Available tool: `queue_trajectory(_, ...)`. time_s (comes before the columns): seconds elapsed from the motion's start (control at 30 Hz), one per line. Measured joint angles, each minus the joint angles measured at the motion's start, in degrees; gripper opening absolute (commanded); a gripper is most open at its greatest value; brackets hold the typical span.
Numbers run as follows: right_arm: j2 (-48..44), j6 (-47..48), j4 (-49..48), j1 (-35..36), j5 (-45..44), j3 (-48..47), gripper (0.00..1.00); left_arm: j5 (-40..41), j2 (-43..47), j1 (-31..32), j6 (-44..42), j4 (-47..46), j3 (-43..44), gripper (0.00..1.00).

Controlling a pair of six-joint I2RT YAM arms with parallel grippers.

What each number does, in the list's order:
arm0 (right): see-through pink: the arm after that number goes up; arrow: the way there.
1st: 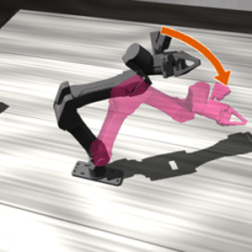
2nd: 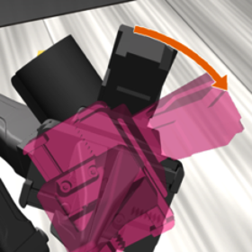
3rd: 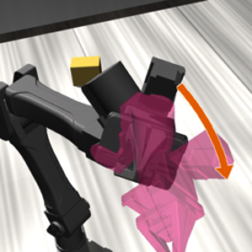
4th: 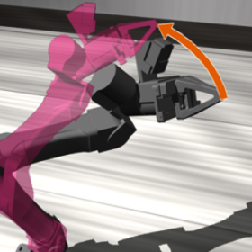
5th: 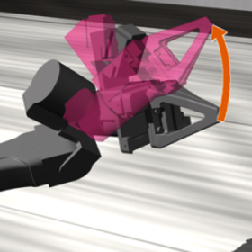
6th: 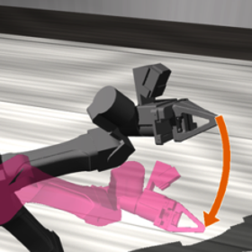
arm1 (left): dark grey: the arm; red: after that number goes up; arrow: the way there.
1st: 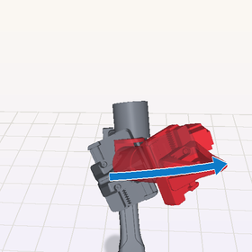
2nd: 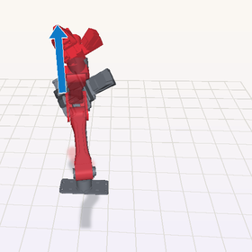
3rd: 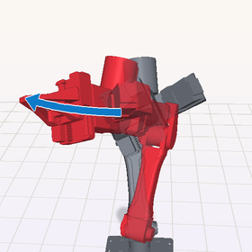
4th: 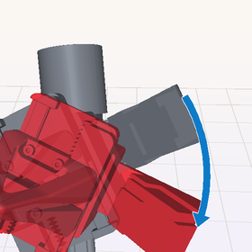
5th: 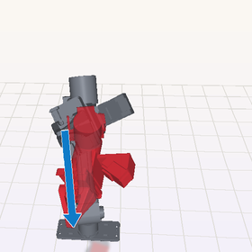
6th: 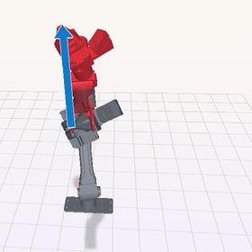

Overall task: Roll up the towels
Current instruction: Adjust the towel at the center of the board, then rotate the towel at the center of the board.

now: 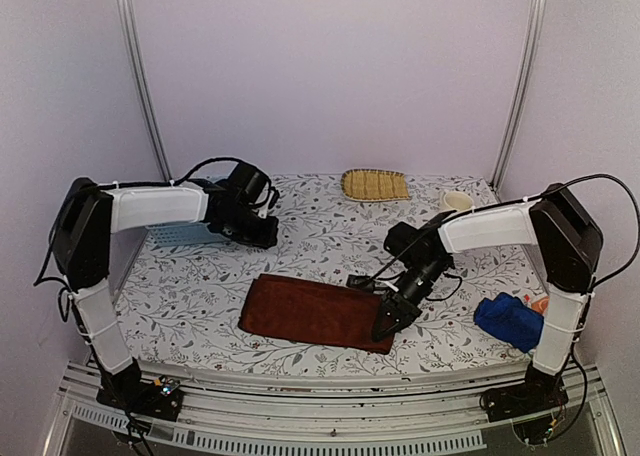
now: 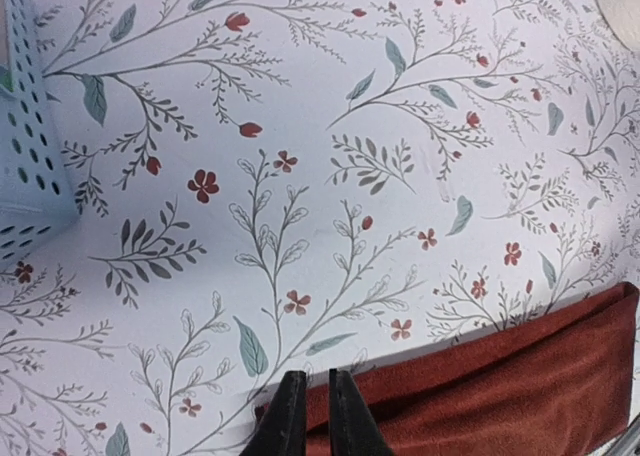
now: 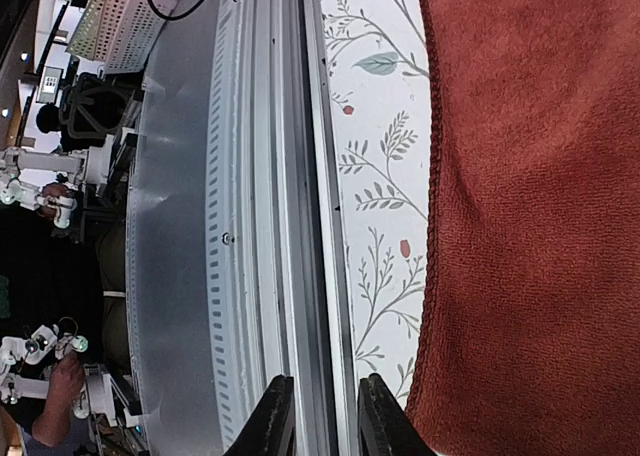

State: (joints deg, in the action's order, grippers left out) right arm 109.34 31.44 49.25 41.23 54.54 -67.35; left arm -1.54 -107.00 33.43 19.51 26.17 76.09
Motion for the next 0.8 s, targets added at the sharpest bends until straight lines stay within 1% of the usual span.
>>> queue_trajectory(0.1, -1.1, 2.9, 3.4, -2.0, 1.0, -2.1, 0.25, 0.8, 4.9, 1.8, 0.6, 2.0, -1.1, 0.13)
queue_trajectory(0.2, -1.2, 4.5, 4.0, -6.0, 0.9, -3.9, 0.26, -0.9, 11.9, 4.1, 2.9, 2.7, -5.6, 0.13)
queue_trajectory(0.3, -1.3, 4.2, 2.9, -9.7, -2.9, -5.2, 0.27, -2.9, 16.6, 5.6, 5.9, 3.0, -11.7, 0.15)
queue_trajectory(0.37, -1.4, 3.3, 1.2, -11.3, -6.6, -5.7, 0.28, -3.8, 17.9, 5.8, 8.2, 2.9, -16.3, 0.16)
queue_trajectory(0.43, -2.1, 2.1, -1.4, -12.0, -11.9, -6.4, 0.31, -4.0, 17.7, 5.8, 10.1, 3.0, -19.7, 0.16)
queue_trajectory(0.5, -3.0, 1.0, -3.6, -12.1, -16.2, -6.9, 0.35, -3.8, 16.6, 5.8, 11.1, 3.6, -20.8, 0.16)
queue_trajectory(0.53, -3.3, 0.6, -4.4, -12.0, -18.4, -7.4, 0.38, -3.7, 15.8, 5.8, 11.4, 3.4, -20.7, 0.16)
queue_trajectory(0.57, -3.3, 0.4, -5.0, -12.0, -20.3, -8.1, 0.45, -3.4, 14.7, 5.8, 11.6, 3.4, -20.2, 0.16)
queue_trajectory(0.63, -3.2, -0.2, -5.9, -12.0, -23.0, -9.1, 0.5, -3.1, 12.5, 5.8, 11.6, 3.1, -19.1, 0.15)
queue_trajectory(0.7, -3.1, 0.1, -6.4, -12.0, -24.6, -9.2, 0.5, -2.9, 9.3, 5.8, 11.6, 3.1, -17.3, 0.15)
queue_trajectory(0.8, -2.1, 0.1, -6.7, -12.0, -25.3, -8.9, 0.43, -2.5, 3.9, 5.8, 11.2, 3.1, -14.1, 0.14)
